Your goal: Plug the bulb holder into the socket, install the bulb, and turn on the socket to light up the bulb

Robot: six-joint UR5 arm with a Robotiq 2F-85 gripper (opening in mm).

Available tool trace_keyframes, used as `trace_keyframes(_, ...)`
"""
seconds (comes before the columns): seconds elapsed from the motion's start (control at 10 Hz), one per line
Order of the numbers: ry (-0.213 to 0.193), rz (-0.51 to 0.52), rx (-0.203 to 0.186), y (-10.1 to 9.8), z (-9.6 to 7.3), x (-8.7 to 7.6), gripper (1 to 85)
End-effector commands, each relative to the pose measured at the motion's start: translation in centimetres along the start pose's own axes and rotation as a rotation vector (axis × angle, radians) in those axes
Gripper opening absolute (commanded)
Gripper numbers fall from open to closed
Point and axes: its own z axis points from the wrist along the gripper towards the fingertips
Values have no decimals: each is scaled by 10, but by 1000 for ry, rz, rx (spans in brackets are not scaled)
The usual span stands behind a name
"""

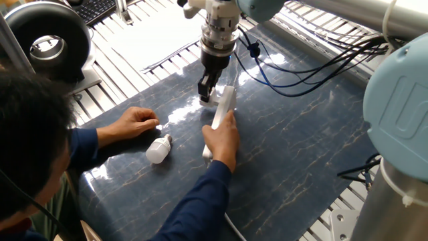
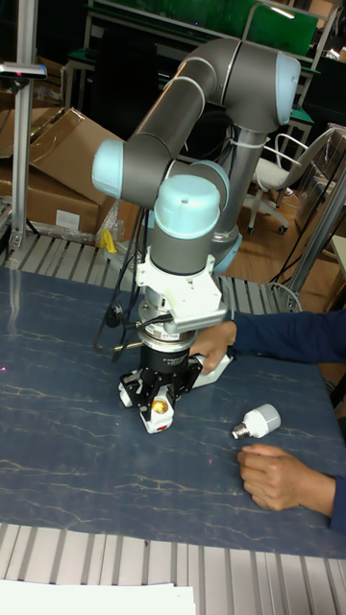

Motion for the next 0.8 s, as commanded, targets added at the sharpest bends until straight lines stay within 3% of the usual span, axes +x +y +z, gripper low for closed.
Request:
trace_keyframes(0.0,-49,3,-6,1,4,-8,13)
trace_keyframes(0.2,-84,-6,9,-1,10,-12,13)
trace_keyframes(0.3,-80,-2,-18,6,11,-11,13)
trace_keyframes(0.7,-97,-18,-3,2,19,-13,13)
